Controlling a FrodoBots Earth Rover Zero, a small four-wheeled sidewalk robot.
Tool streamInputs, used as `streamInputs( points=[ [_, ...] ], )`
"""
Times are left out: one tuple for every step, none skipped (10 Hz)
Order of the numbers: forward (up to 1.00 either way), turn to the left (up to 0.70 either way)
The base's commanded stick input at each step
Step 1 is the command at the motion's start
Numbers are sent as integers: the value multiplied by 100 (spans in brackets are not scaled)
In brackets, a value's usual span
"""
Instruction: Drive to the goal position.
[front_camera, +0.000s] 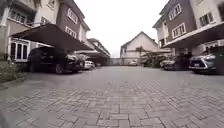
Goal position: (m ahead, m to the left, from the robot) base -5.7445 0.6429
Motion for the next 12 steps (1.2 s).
streamInputs(
  points=[
    [70, 0],
    [70, 0],
    [70, 0],
    [70, 0],
    [70, 0],
    [70, 0],
    [70, 0],
    [70, 0],
    [70, 0],
    [70, 0],
    [70, 0],
    [70, 0]
  ],
)
